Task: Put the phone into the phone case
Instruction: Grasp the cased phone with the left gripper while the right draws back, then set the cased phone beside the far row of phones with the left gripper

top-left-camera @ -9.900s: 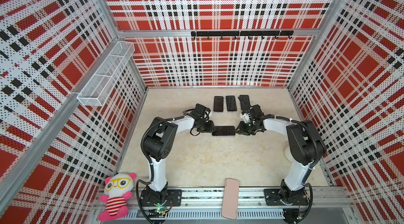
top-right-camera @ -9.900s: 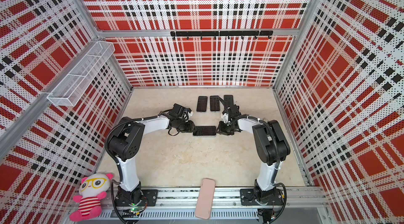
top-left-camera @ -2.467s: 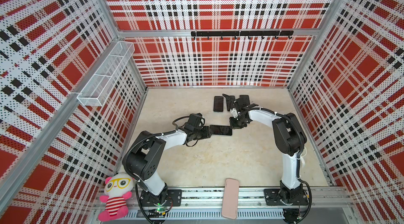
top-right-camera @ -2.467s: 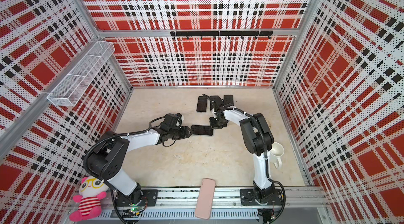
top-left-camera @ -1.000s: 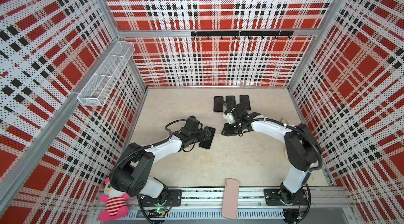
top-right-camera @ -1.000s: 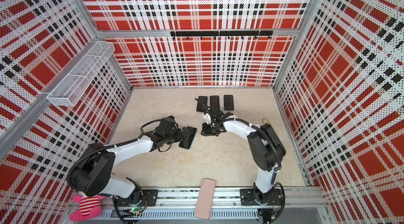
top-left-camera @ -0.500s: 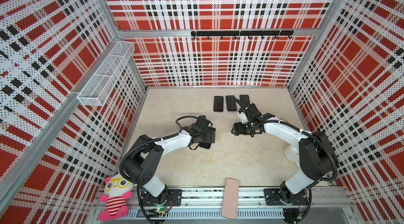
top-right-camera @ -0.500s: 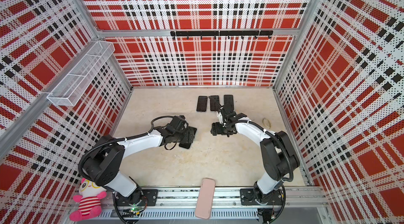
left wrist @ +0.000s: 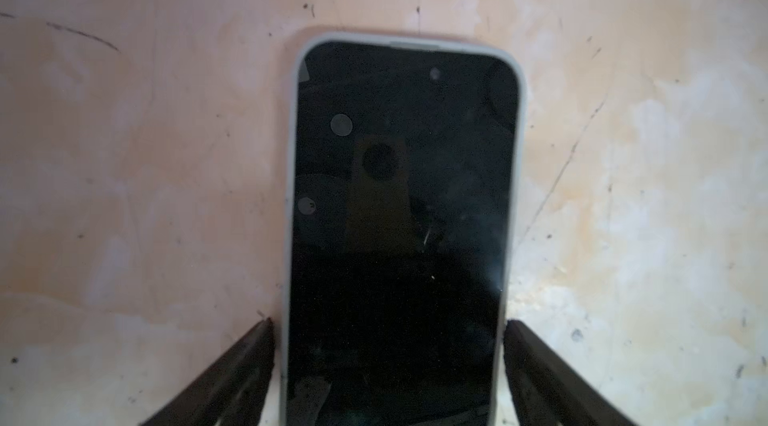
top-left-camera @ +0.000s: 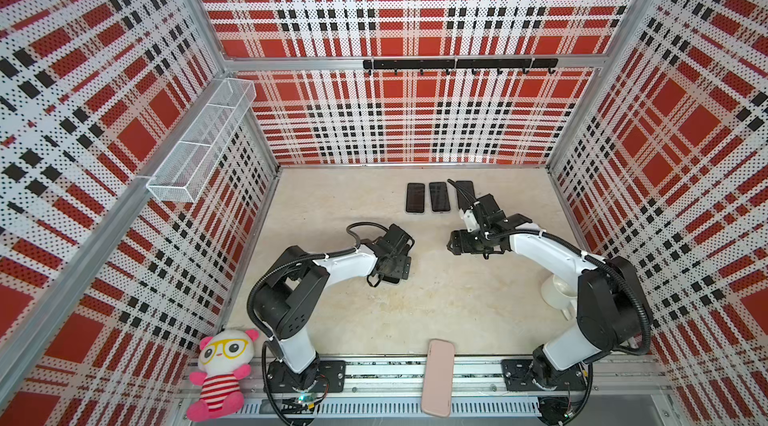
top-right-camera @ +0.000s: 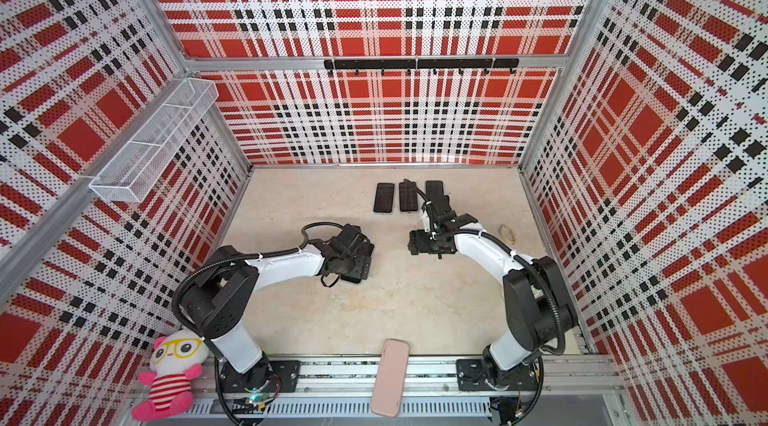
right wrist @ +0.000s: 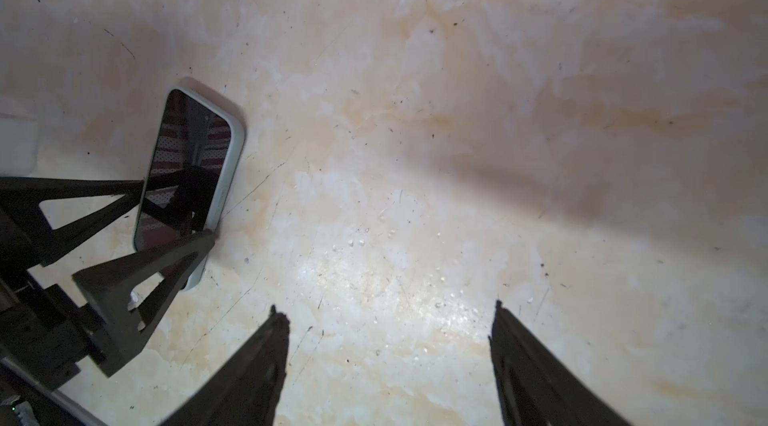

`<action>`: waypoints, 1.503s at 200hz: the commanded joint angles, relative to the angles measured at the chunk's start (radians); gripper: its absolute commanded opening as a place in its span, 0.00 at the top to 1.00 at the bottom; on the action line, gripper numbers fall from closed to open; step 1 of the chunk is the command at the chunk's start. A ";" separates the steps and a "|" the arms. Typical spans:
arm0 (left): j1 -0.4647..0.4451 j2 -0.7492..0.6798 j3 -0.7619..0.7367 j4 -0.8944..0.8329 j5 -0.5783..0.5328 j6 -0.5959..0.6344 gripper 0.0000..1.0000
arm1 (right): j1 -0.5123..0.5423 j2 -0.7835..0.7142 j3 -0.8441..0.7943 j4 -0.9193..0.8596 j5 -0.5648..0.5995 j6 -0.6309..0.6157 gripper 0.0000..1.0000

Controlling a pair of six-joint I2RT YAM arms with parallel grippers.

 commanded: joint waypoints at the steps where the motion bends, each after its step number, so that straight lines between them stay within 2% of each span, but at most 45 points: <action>1: -0.008 0.028 0.023 -0.047 -0.013 0.014 0.19 | -0.031 -0.030 -0.020 -0.013 0.037 -0.014 0.21; 30: 0.004 0.055 0.054 -0.046 -0.014 0.027 0.24 | -0.081 -0.052 -0.053 0.011 0.014 -0.014 0.22; 64: 0.109 0.136 0.131 -0.009 -0.018 0.049 0.29 | -0.106 -0.117 -0.043 0.013 0.014 -0.036 0.22; 88: 0.201 0.240 0.257 -0.003 -0.030 0.067 0.31 | -0.123 -0.170 -0.074 0.026 0.015 -0.037 0.22; 121: 0.276 0.401 0.474 0.000 -0.033 0.122 0.30 | -0.161 -0.195 -0.112 0.030 0.008 -0.060 0.22; 154: 0.305 0.514 0.646 0.008 -0.009 0.145 0.30 | -0.168 -0.235 -0.180 0.112 -0.021 -0.036 0.22; 195: 0.335 0.621 0.801 0.014 0.104 0.156 0.29 | -0.168 -0.226 -0.167 0.096 -0.019 -0.045 0.23; 210: 0.345 0.641 0.811 0.019 0.157 0.145 0.27 | -0.168 -0.231 -0.174 0.100 -0.033 -0.039 0.23; 250: 0.350 0.650 0.805 0.057 0.193 0.124 0.22 | -0.168 -0.247 -0.207 0.114 -0.027 -0.030 0.24; 262: 0.349 0.649 0.807 0.059 0.202 0.122 0.17 | -0.168 -0.249 -0.213 0.118 -0.019 -0.028 0.24; 279: 0.351 0.631 0.801 0.059 0.209 0.116 0.01 | -0.169 -0.239 -0.202 0.109 -0.021 -0.031 0.23; 300: 0.347 0.598 0.795 0.059 0.215 0.116 0.02 | -0.170 -0.226 -0.174 0.105 0.002 -0.047 0.23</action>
